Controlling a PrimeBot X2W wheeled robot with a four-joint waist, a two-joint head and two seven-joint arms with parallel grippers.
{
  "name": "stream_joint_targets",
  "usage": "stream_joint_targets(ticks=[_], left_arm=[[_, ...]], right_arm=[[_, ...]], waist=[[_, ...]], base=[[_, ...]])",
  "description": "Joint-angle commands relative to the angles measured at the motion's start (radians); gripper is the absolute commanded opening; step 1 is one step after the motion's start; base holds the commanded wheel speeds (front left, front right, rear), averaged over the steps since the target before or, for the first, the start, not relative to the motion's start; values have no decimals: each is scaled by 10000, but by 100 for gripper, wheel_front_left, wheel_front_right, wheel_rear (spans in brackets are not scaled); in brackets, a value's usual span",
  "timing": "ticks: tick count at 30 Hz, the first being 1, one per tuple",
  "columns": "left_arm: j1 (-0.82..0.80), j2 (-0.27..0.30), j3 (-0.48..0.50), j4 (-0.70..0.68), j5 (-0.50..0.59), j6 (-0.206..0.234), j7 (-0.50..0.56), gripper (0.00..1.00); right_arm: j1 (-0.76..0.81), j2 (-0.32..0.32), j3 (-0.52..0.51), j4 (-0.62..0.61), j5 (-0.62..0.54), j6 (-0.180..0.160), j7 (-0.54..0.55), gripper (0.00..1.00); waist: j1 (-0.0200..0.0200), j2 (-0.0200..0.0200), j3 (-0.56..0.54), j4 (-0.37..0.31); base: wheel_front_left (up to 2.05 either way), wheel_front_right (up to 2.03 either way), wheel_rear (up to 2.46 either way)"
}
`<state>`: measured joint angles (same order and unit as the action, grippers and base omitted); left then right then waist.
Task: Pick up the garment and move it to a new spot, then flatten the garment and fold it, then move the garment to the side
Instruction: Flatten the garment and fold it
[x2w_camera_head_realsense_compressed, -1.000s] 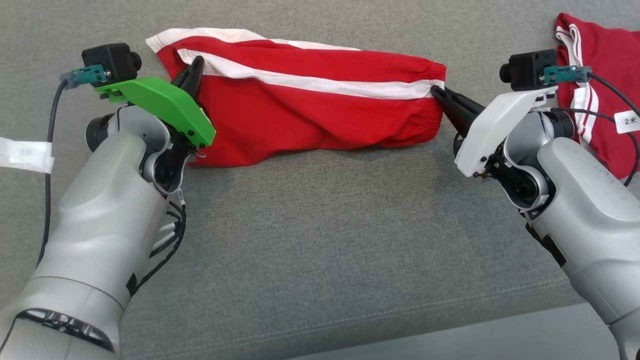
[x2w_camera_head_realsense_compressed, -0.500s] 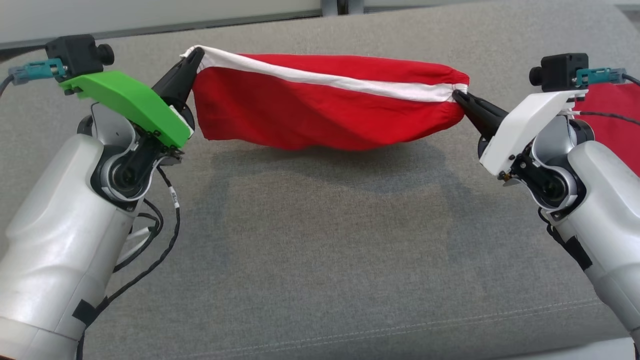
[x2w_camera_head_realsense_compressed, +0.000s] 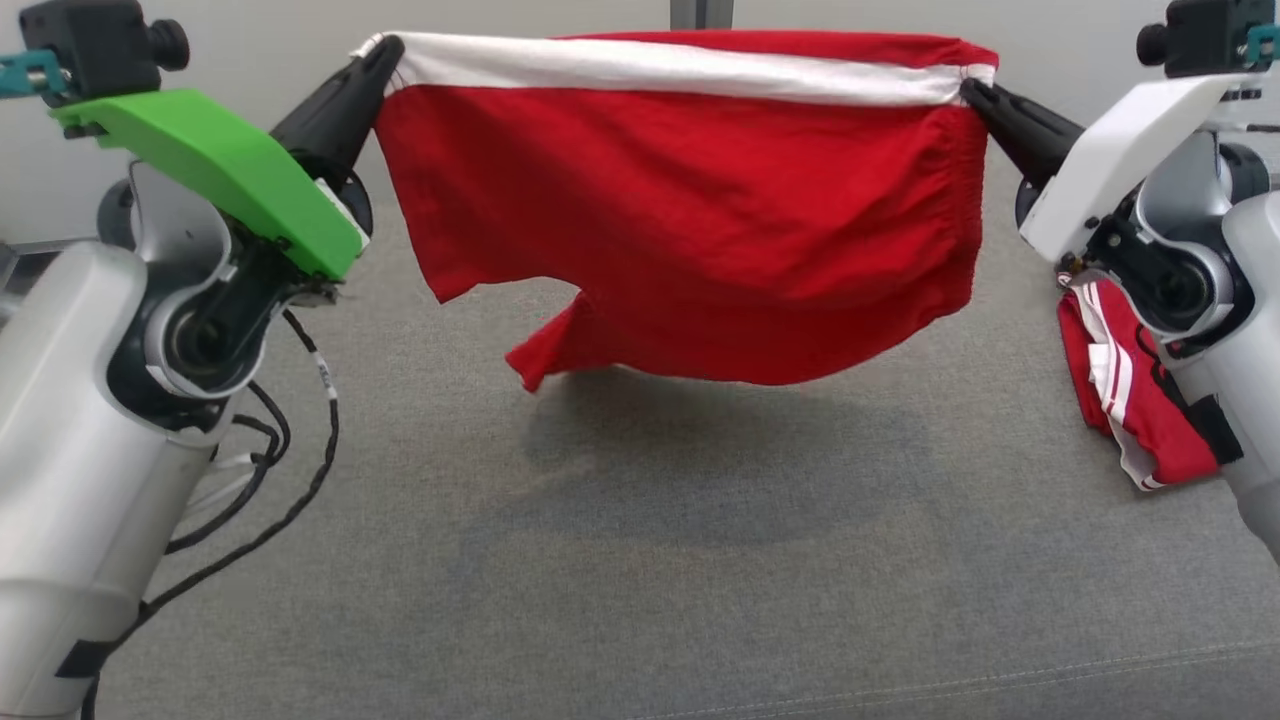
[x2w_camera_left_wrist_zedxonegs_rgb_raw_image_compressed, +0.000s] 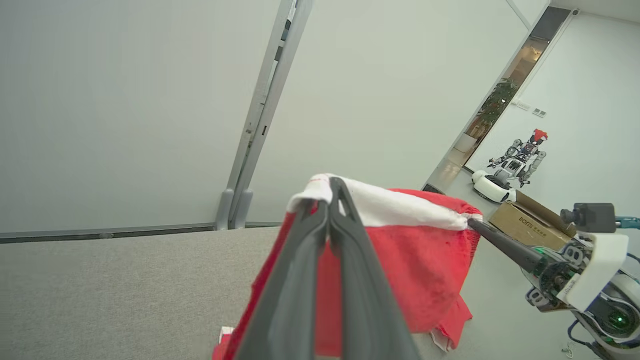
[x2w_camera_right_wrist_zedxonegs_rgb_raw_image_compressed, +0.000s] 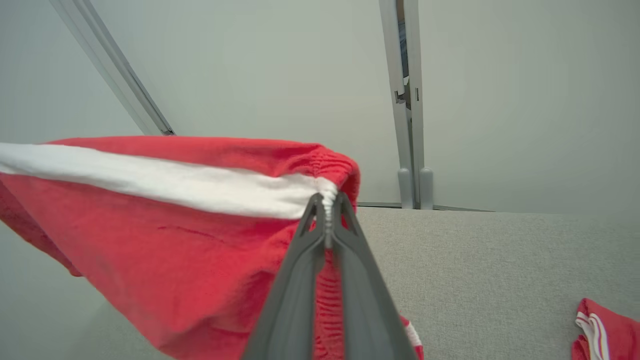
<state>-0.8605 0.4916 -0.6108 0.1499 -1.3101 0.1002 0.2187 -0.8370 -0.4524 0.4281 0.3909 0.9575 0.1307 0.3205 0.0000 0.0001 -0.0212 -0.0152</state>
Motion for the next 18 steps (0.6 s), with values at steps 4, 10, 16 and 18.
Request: stream_joint_targets(ticks=[4, 10, 16, 18], left_arm=[[-683, 120, 72, 526, 327, 566, 168, 0], [-2423, -268, -128, 2119, 1244, 987, -78, 0], [-4282, -778, 173, 3711, 2347, 938, -1965, 0], [-4876, -1015, 400, 4205, 2667, 736, -3118, 0]], right_arm=[[-912, 539, -203, 655, -541, -1, 297, 0], [-2806, 1431, -419, 2211, -1870, -2, -249, 0], [-4711, 2108, -797, 3778, -3425, -10, -2007, 0], [-5350, 2306, -1015, 4389, -3983, -13, -2892, 0]], waist=[[0, -1, 259, -65], [0, -1, 1429, -149], [0, -1, 2557, -133], [0, -1, 2965, -86]], base=[[0, 0, 0], [0, 0, 0], [0, 0, 0], [0, 0, 0]])
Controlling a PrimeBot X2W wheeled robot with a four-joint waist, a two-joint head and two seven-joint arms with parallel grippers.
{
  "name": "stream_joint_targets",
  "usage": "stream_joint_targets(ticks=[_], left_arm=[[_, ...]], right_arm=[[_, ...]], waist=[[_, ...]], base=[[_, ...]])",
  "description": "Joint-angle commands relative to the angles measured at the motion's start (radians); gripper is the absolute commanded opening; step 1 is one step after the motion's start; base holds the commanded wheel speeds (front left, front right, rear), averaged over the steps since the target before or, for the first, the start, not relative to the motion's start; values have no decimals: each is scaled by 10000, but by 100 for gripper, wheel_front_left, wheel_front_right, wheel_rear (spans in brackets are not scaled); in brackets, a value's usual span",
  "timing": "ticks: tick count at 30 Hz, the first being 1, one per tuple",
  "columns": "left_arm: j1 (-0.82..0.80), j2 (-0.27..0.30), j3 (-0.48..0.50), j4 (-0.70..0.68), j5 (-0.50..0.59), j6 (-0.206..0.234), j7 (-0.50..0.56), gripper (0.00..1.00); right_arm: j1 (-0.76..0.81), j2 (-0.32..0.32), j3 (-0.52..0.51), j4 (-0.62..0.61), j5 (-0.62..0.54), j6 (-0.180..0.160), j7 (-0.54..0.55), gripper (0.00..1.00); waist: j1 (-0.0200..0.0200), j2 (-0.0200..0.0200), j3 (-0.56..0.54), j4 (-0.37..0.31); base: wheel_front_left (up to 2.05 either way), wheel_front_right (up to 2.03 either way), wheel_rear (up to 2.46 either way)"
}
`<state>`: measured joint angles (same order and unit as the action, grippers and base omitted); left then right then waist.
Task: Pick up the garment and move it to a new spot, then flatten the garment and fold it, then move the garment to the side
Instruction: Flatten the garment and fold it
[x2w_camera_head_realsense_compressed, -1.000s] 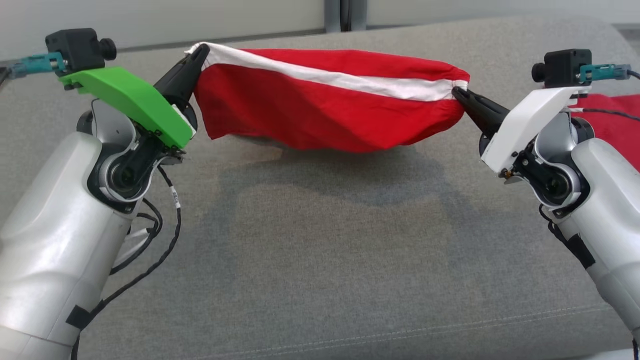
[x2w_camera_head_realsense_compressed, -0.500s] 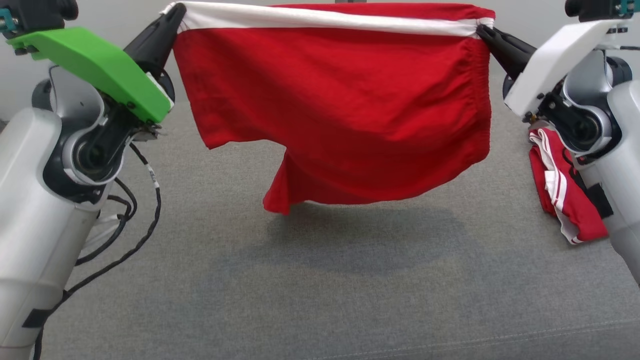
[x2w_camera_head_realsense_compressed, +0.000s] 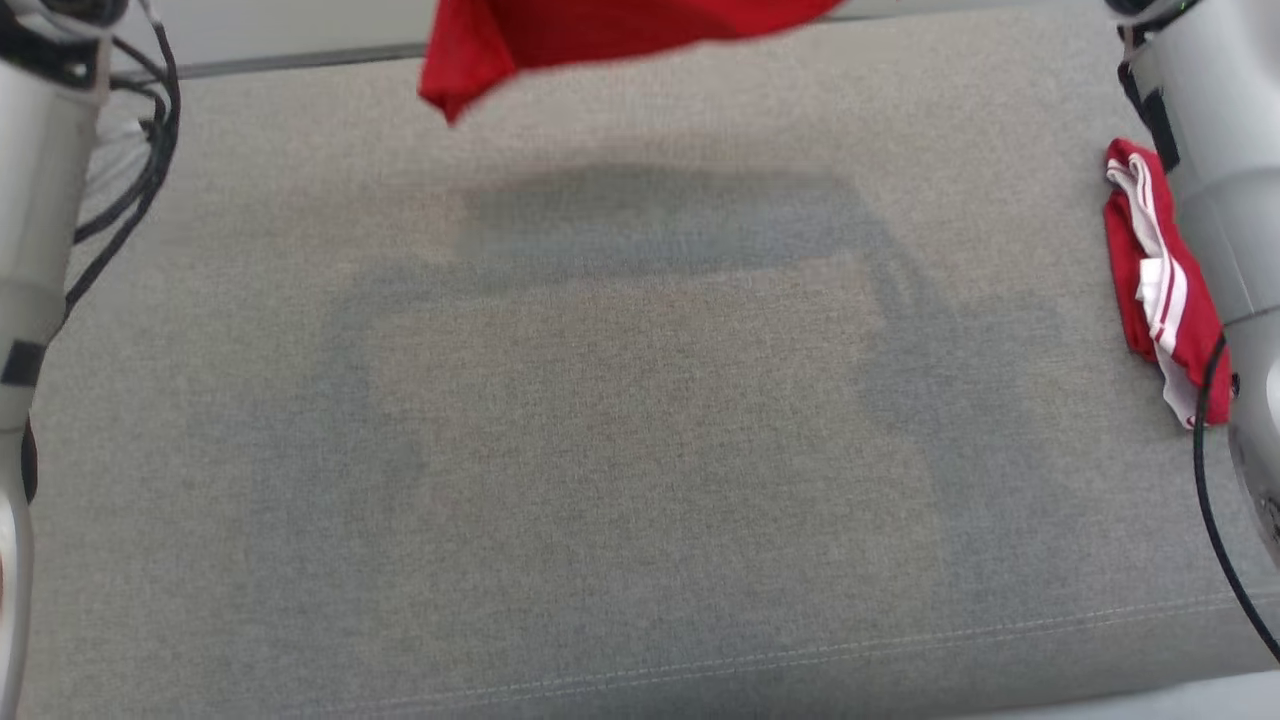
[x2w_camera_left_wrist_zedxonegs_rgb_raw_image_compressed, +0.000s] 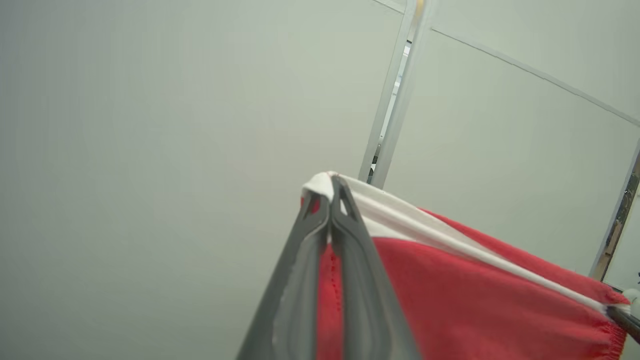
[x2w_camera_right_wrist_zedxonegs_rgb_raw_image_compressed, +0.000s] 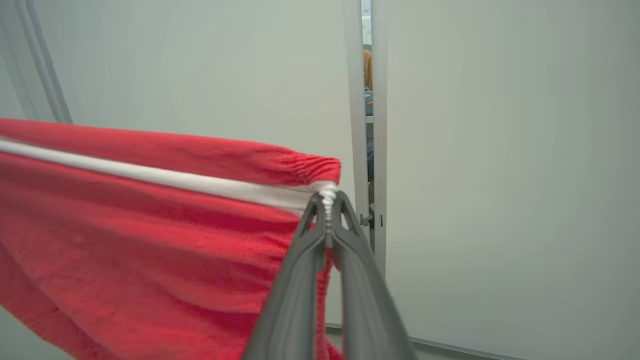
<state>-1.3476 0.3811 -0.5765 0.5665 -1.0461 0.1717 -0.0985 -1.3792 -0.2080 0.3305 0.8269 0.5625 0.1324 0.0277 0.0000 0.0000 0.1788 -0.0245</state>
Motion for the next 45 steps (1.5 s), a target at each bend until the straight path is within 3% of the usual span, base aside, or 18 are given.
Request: stream_joint_targets(ticks=[1, 5, 11, 15, 20, 27, 30, 39, 45], left_arm=[[-198, -42, 119, 278, 122, -112, -346, 0], [-356, -662, 86, 1208, 86, -964, -1144, 0], [399, -1269, -96, 2182, -174, -2084, -1383, 0], [1181, -1356, -90, 2303, -438, -2611, -1475, 0], [2520, -1006, -67, 1541, -818, -2930, -1522, 0], [5624, 137, 232, -948, -1117, -2995, -1639, 0], [7338, 387, 608, -2265, -874, -2688, -1667, 0], [12391, -179, 2187, -5875, 156, -1710, -1670, 0], [14187, -530, 2453, -6774, 670, -1468, -1673, 0]], right_arm=[[-137, -25, -118, 323, -236, -32, -325, 0], [-483, 315, -318, 1469, -767, -34, -1476, 0], [321, 529, 267, 2380, -501, -27, -1804, 0], [1231, 427, 1046, 2040, 167, -26, -1722, 0], [2568, -182, 2353, 452, 1502, -26, -1532, 0], [4635, -1761, 3946, -2398, 3244, -24, -1694, 0], [5627, -2460, 4213, -3254, 3684, -24, -1972, 0], [8775, -3746, 3989, -4906, 3900, -29, -2621, 0], [10518, -3743, 3180, -5391, 3666, -34, -2765, 0]], waist=[[0, 0, 1157, 37], [0, 0, 1680, 245], [0, 0, 2160, 523], [0, 0, 2177, 588], [0, 0, 1988, 489], [0, 0, 1379, 291], [0, 0, 1040, 365], [0, 0, -61, 796], [0, 0, -535, 995]], base=[[0, 0, 0], [0, 0, 0], [0, 0, 0], [0, 0, 0], [0, 0, 0], [0, 0, 0], [0, 0, 0], [0, 0, 0], [0, 0, 0]])
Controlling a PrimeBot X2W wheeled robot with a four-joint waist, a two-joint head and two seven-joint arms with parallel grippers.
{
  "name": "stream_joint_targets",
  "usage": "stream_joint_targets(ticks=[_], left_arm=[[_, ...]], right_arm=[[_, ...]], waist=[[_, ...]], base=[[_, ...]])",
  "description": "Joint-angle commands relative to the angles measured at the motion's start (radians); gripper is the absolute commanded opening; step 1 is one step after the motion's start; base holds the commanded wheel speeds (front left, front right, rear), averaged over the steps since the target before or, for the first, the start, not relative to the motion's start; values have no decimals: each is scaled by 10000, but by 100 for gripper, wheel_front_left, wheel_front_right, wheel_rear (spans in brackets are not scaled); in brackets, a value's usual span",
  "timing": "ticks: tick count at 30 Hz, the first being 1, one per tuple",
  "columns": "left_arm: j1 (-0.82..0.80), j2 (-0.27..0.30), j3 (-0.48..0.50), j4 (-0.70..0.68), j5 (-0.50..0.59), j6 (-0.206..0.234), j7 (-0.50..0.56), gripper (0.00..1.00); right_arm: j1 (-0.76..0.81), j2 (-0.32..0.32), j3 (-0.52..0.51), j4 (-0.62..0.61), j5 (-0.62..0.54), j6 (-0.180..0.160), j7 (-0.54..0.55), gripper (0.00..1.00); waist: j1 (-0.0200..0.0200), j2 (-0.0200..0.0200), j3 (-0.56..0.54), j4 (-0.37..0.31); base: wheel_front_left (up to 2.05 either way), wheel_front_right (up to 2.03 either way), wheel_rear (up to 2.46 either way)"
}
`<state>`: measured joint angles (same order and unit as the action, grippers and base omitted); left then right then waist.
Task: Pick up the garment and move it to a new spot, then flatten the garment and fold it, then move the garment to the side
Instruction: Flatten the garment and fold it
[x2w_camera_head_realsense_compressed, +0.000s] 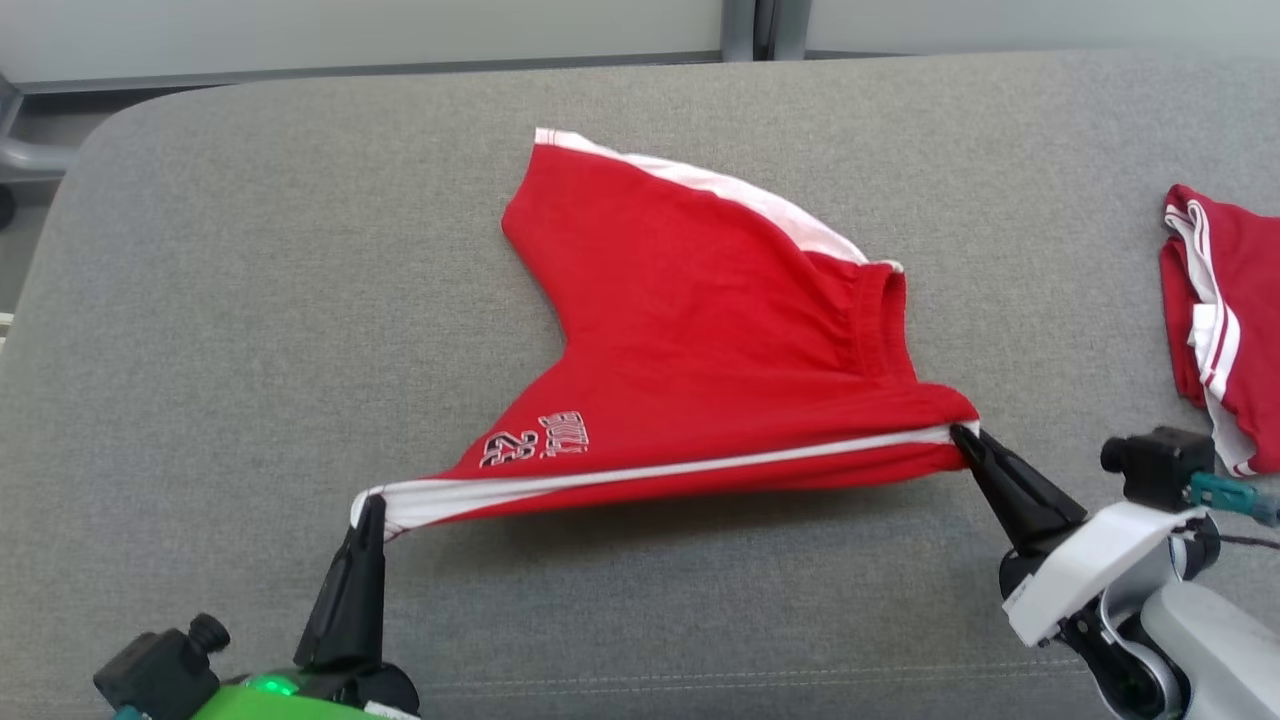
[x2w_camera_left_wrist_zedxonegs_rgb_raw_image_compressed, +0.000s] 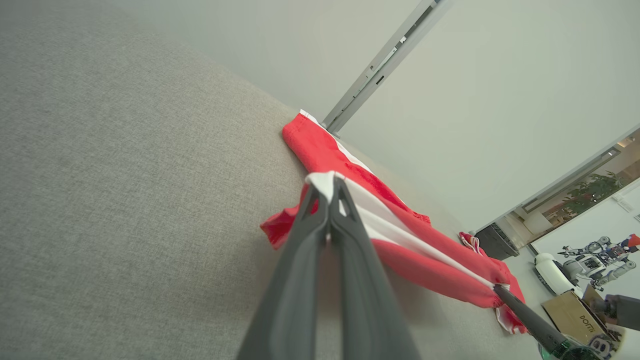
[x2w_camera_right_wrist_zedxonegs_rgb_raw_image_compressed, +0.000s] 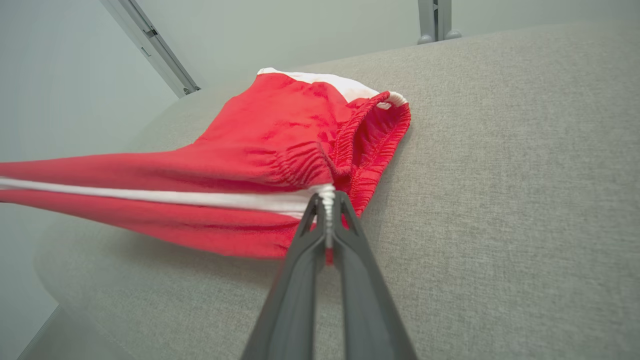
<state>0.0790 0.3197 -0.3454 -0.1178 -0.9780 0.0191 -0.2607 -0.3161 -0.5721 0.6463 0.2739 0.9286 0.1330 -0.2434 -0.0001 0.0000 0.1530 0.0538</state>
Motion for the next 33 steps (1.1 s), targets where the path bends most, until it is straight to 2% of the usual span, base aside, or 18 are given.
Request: stream_joint_targets(ticks=[1, 6, 9, 18, 22, 26, 33], left_arm=[[164, 17, 161, -65, 129, 82, -51, 0], [1244, -262, 187, -710, 517, 160, -52, 0], [1755, -219, 104, -1043, 722, 202, -52, 0], [3296, 10, 305, -2403, 905, 671, -45, 0], [3560, 143, 266, -2685, 861, 597, 42, 0], [2829, 351, 57, -2455, 1019, 299, 319, 0], [750, 291, 71, -802, 881, -136, 862, 0]], right_arm=[[199, -60, -185, 5, -43, -43, -62, 0], [1671, 192, -1187, -662, -437, -43, 0, 0], [2444, 441, -1741, -1127, -693, -41, 244, 0], [4823, 903, -3524, -3111, -1570, -43, 1731, 0], [5427, 1165, -4139, -3964, -1864, -43, 2365, 0], [5344, 1714, -4390, -4359, -2115, -33, 3026, 0], [4409, 2485, -4153, -3427, -1969, -30, 3340, 0]], waist=[[1, 0, -353, 238], [1, 0, -634, 365], [1, 0, -796, 431], [1, 0, -846, 640], [1, 0, -795, 578], [1, 0, -902, 344], [1, 0, -1135, -59]], base=[[0, 0, 0], [0, 0, 0], [0, 0, 0], [0, 0, 0], [0, 0, 0], [0, 0, 0], [0, 0, 0]])
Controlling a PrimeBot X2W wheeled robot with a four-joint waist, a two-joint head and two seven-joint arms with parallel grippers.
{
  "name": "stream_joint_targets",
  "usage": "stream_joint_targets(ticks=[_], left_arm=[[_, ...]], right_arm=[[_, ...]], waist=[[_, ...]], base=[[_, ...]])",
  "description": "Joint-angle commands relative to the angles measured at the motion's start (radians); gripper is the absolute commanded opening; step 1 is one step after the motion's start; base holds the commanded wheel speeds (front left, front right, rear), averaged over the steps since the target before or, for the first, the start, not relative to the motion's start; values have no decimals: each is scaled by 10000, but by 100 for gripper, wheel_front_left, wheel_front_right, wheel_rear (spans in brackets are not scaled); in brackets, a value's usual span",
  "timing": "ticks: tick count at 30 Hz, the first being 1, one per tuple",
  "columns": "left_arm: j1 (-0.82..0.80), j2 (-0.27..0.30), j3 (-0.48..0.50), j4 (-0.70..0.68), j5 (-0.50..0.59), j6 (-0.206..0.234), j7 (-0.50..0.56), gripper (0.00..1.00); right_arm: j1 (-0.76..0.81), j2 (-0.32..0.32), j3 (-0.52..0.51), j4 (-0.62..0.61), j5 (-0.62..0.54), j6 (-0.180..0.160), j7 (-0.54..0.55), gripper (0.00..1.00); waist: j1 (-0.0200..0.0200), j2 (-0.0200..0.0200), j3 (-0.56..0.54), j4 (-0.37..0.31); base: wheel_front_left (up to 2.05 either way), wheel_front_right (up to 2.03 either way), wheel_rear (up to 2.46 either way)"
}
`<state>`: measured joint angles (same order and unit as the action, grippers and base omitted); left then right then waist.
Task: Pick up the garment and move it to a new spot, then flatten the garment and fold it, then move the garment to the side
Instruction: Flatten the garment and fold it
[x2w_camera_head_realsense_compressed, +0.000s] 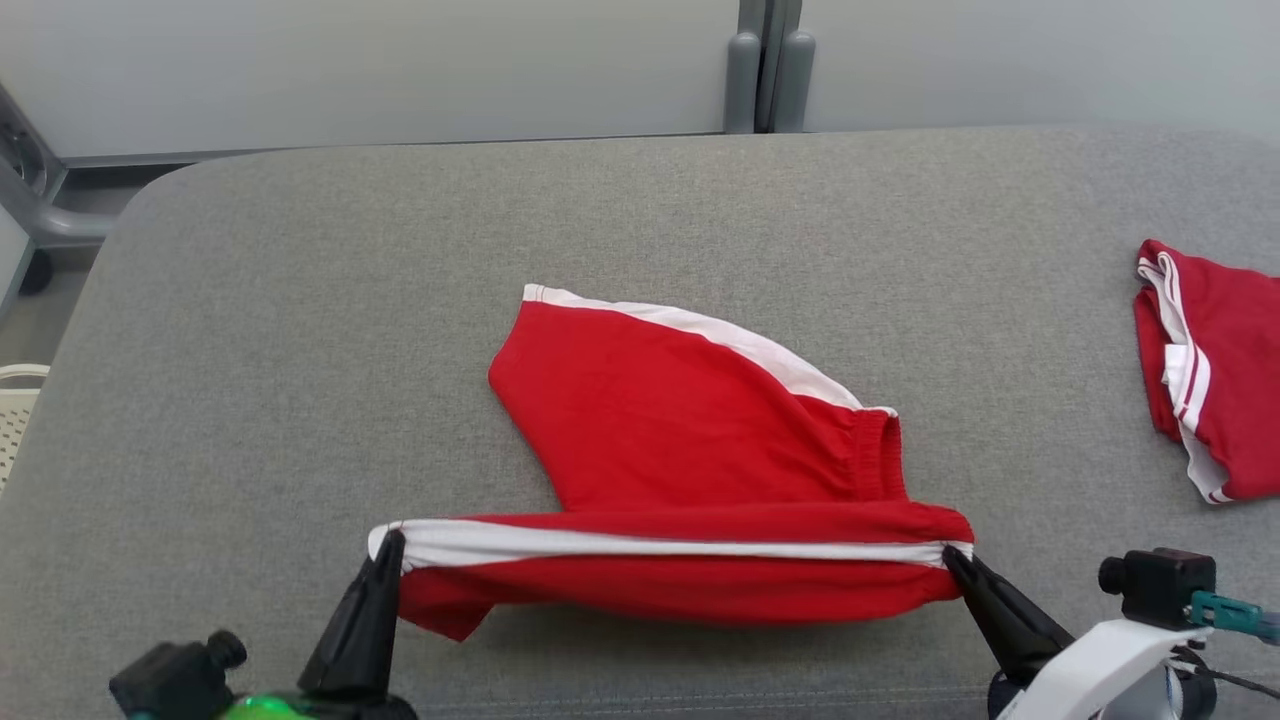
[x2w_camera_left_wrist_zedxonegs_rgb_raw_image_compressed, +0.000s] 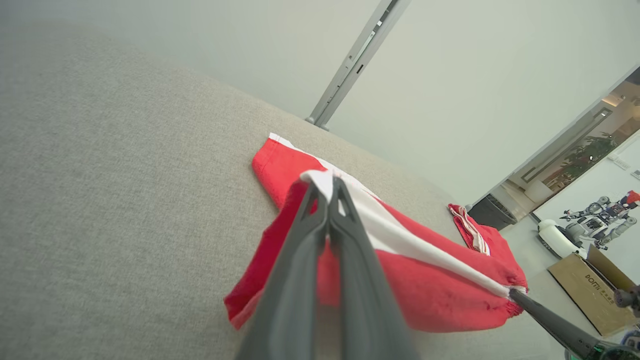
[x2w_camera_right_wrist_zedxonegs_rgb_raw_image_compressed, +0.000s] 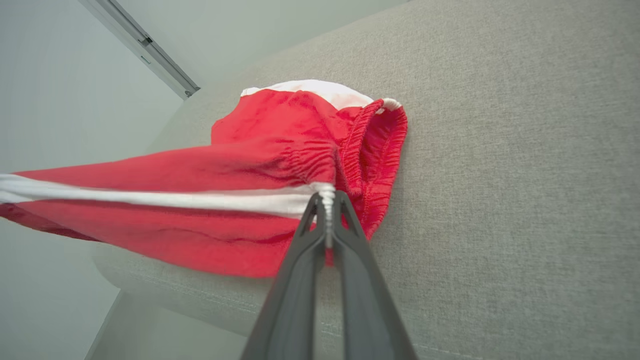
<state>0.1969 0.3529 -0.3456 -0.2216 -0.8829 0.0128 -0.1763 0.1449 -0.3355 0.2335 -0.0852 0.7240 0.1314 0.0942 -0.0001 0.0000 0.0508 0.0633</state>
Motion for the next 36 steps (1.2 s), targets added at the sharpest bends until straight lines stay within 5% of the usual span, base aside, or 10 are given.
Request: stream_joint_targets(ticks=[1, 22, 36], left_arm=[[-804, -88, 54, 579, -119, -156, 113, 0], [-8474, -1072, -821, 7984, 739, -1310, 415, 0], [-10819, -1362, -1307, 11695, 1037, -1426, 30, 0]], right_arm=[[-377, 177, 13, 360, 78, -15, -43, 0], [-4021, 1663, -74, 2834, -497, -12, -672, 0], [-6075, 2062, 649, 4977, -314, -12, -1175, 0]], waist=[[1, 0, -126, -197], [1, 0, 2124, -1852], [1, 0, 3089, -2115]], base=[[0, 0, 0], [0, 0, 0], [0, 0, 0]])
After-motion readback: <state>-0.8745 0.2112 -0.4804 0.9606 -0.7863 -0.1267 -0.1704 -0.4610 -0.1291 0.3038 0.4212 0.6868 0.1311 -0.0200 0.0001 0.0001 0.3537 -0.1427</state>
